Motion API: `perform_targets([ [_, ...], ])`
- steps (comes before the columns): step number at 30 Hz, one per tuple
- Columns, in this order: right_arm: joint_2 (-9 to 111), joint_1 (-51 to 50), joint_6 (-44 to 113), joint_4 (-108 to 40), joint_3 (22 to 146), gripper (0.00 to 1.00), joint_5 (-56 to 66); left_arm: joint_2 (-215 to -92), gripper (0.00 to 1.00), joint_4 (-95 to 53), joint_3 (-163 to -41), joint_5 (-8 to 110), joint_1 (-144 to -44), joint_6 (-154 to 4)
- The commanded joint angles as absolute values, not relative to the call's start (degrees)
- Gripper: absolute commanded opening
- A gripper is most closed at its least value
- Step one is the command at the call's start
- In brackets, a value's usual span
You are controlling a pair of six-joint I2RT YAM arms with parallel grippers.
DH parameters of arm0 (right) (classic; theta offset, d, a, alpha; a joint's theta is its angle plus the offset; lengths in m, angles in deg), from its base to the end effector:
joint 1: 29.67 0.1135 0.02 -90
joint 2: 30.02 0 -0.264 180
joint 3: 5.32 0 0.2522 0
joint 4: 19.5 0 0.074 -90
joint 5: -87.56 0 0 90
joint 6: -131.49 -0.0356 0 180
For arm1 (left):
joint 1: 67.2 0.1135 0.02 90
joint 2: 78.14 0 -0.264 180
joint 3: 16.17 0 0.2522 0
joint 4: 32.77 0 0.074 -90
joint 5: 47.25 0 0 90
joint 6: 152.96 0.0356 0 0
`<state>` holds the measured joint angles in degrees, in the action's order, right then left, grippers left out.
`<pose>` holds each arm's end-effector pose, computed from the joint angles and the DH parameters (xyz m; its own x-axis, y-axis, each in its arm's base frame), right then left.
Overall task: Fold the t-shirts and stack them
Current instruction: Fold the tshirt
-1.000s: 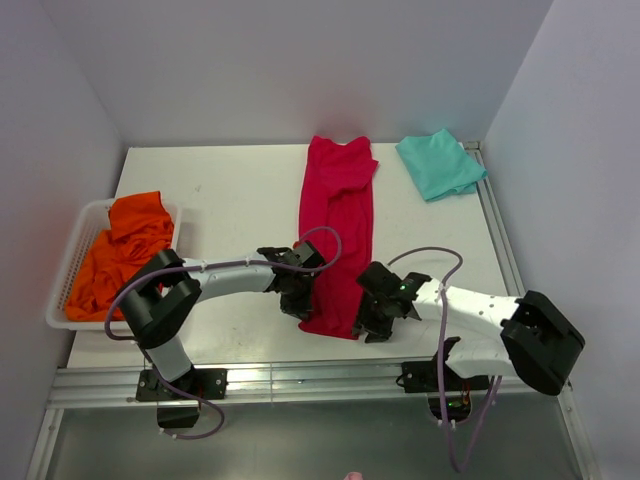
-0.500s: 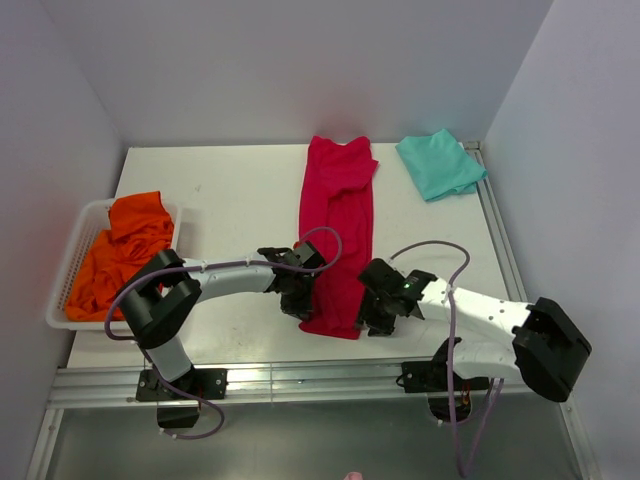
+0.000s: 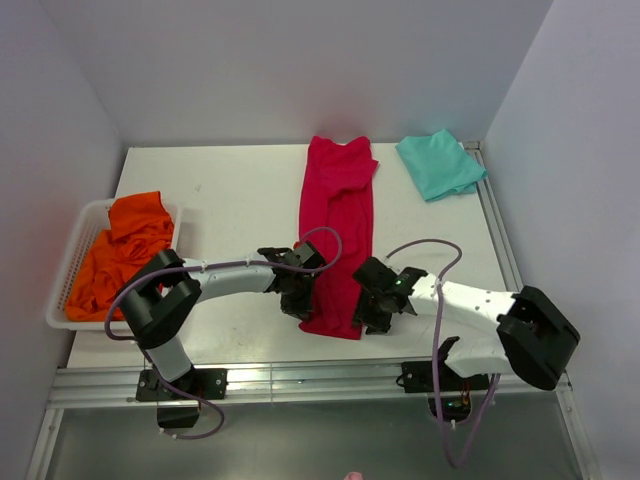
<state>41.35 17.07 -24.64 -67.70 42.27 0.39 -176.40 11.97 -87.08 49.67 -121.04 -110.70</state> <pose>0.1360 0.1471 0.1578 -0.9384 0.3355 -0.0822 0.2974 0.9058 0.3019 0.1827 -0.2573 0.1549 -0.9869 0.1053 -0.1220 0.1382 0.9424 -0.3047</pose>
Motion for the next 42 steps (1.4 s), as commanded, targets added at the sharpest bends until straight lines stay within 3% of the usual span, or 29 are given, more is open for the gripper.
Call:
perform_targets([
  [1, 43.3, 17.5, -24.3, -64.0, 43.3, 0.48, 0.5, -176.3, 0.0, 12.5, -87.9, 50.4, -121.8, -110.4],
  [2, 44.1, 17.5, -24.3, -63.5, 43.0, 0.43, 0.8, -176.1, 0.0, 12.5, -87.5, 50.6, -121.7, -110.3],
  [4, 44.7, 17.5, -24.3, -63.5, 42.5, 0.21, 1.0, -175.9, 0.0, 12.5, -87.2, 50.5, -121.7, -110.2],
  [7, 44.4, 17.5, -24.2, -65.5, 42.7, 0.0, 0.5, -175.0, 0.0, 14.2, -87.1, 50.4, -121.7, -110.2],
  [16, 30.8, 17.5, -22.3, -81.2, 44.3, 0.0, -3.5, -162.3, 0.0, 31.3, -87.7, 43.2, -123.9, -110.0],
  [22, 27.4, 17.5, -19.5, -91.0, 50.1, 0.0, -5.3, -157.0, 0.0, 33.9, -87.5, 44.8, -124.9, -111.3],
  [34, 38.8, 14.6, -12.5, -93.7, 67.8, 0.0, -8.1, -168.7, 0.0, 38.6, -106.3, 39.5, -124.0, -108.4],
  [42, 49.0, 7.4, -5.1, -91.4, 76.1, 0.0, -7.7, -176.1, 0.0, 38.4, -115.9, 43.3, -114.0, -105.0],
])
